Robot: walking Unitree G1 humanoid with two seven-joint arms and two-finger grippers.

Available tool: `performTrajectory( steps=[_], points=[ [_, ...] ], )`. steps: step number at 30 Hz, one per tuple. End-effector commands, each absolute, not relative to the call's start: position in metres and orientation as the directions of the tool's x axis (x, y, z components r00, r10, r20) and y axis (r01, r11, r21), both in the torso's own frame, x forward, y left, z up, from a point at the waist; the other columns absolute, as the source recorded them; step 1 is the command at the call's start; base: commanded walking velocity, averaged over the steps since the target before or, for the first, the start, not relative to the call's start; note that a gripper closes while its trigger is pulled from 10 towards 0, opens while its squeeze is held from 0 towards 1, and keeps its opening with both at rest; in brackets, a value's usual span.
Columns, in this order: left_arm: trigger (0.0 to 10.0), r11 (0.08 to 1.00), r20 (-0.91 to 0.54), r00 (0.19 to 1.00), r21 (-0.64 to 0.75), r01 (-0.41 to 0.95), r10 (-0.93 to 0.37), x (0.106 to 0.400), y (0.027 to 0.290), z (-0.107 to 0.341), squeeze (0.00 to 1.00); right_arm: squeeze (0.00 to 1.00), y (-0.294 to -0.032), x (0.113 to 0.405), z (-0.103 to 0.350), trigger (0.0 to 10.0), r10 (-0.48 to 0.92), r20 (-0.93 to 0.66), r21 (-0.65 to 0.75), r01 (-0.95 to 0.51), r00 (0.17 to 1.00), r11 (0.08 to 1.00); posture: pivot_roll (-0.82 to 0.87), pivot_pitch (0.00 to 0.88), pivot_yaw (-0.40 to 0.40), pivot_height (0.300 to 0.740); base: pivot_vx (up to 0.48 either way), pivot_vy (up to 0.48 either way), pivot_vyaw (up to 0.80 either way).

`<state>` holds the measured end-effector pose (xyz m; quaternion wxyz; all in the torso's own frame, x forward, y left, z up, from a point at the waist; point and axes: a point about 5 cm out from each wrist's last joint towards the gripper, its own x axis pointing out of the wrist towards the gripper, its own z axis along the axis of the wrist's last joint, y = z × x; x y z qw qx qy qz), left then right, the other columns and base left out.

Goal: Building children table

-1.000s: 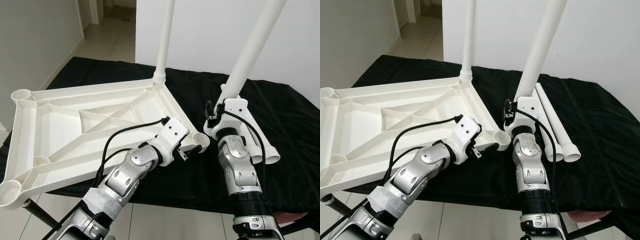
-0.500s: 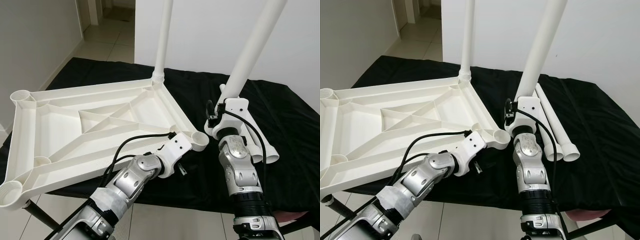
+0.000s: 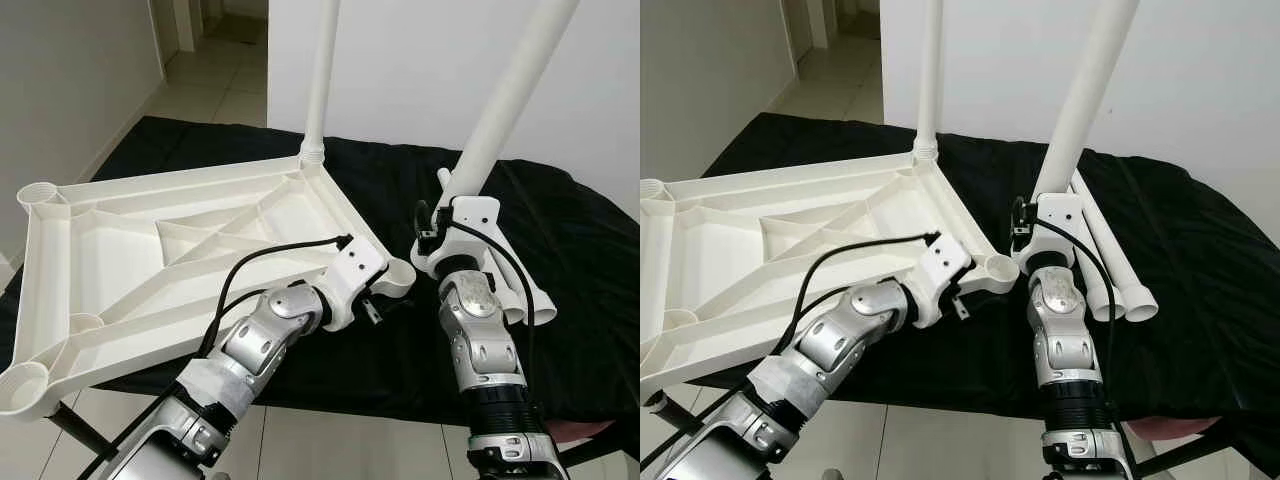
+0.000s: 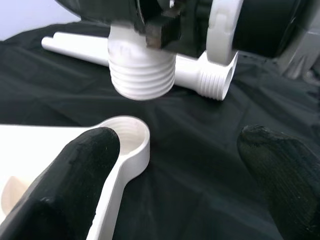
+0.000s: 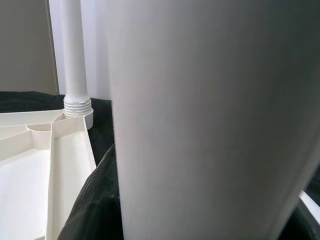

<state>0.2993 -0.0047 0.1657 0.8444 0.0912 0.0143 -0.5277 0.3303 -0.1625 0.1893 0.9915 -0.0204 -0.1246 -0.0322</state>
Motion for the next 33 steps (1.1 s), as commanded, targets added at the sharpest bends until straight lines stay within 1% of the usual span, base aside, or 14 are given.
performTrajectory(
  steps=[1,2,4,5,6,7,10,16,20,27,28,29,32,33],
  points=[
    [10.0,0.422,-0.149,0.439,0.136,0.897,-0.886,0.303,-0.004,0.162,0.00,0.00,-0.167,0.329,0.193,10.0,-0.075,0.264,-0.035,0.087,0.962,0.996,-0.04,0.000,-0.058,0.740,0.000,0.000,0.00],
    [10.0,0.422,-0.149,0.439,0.136,0.897,-0.886,0.303,-0.004,0.162,0.00,0.00,-0.167,0.329,0.193,10.0,-0.075,0.264,-0.035,0.087,0.962,0.996,-0.04,0.000,-0.058,0.740,0.000,0.000,0.00],
    [10.0,0.468,-0.189,0.488,0.143,0.872,-0.852,0.310,-0.004,0.157,0.00,0.00,-0.167,0.330,0.194,10.0,-0.075,0.267,-0.035,0.088,0.961,0.996,-0.04,0.000,-0.055,0.740,0.000,0.000,0.00],
    [10.0,0.468,-0.189,0.488,0.143,0.872,-0.852,0.310,-0.004,0.157,0.00,0.00,-0.167,0.330,0.194,10.0,-0.075,0.267,-0.035,0.088,0.961,0.996,-0.04,0.000,-0.055,0.740,0.000,0.000,0.00],
    [10.0,0.513,-0.219,0.534,0.149,0.846,-0.817,0.316,-0.004,0.153,0.00,0.00,-0.167,0.330,0.195,10.0,-0.079,0.271,-0.035,0.092,0.959,0.995,-0.04,0.000,-0.055,0.740,0.000,0.000,0.00],
    [10.0,0.513,-0.219,0.534,0.149,0.846,-0.817,0.316,-0.004,0.153,0.00,0.00,-0.167,0.330,0.195,10.0,-0.079,0.271,-0.035,0.092,0.959,0.995,-0.04,0.000,-0.055,0.740,0.000,0.000,0.00],
    [10.0,0.612,-0.266,0.627,0.148,0.777,-0.732,0.329,0.003,0.147,0.00,0.00,-0.168,0.331,0.197,10.0,-0.089,0.276,-0.031,0.101,0.957,0.994,-0.04,0.000,-0.049,0.740,0.000,0.000,0.00],
    [10.0,0.634,-0.294,0.654,0.172,0.754,-0.697,0.337,0.009,0.145,0.00,0.00,-0.169,0.330,0.197,10.0,-0.097,0.278,-0.028,0.109,0.956,0.994,-0.04,0.000,-0.044,0.740,0.000,0.000,0.00],
    [10.0,0.624,-0.308,0.646,0.180,0.760,-0.698,0.338,0.009,0.144,0.00,0.00,-0.170,0.331,0.198,10.0,-0.102,0.279,-0.026,0.114,0.955,0.993,-0.04,0.000,-0.044,0.740,0.000,0.000,0.00],
    [10.0,0.547,-0.393,0.585,0.217,0.809,-0.709,0.338,0.008,0.136,0.00,0.00,-0.170,0.333,0.199,10.0,-0.108,0.280,-0.022,0.119,0.954,0.993,-0.04,0.000,-0.044,0.740,0.000,0.000,0.00],
    [10.0,0.513,-0.418,0.560,0.230,0.827,-0.715,0.337,0.008,0.133,0.00,0.00,-0.169,0.333,0.200,10.0,-0.110,0.282,-0.020,0.120,0.953,0.993,-0.04,0.000,-0.042,0.740,0.000,0.000,0.00],
    [10.0,0.513,-0.418,0.560,0.230,0.827,-0.715,0.337,0.008,0.133,0.00,0.00,-0.169,0.333,0.200,10.0,-0.110,0.282,-0.020,0.120,0.953,0.993,-0.04,0.000,-0.042,0.740,0.000,0.000,0.00],
    [10.0,0.404,-0.460,0.474,0.247,0.881,-0.751,0.331,0.008,0.129,0.00,0.00,-0.169,0.333,0.201,10.0,-0.113,0.285,-0.017,0.123,0.952,0.992,-0.04,0.000,-0.041,0.740,0.000,0.000,0.00],
    [10.0,0.404,-0.460,0.474,0.247,0.881,-0.751,0.331,0.008,0.129,0.00,0.00,-0.169,0.333,0.201,10.0,-0.113,0.285,-0.017,0.123,0.952,0.992,-0.04,0.000,-0.041,0.740,0.000,0.000,0.00]
  ],
)
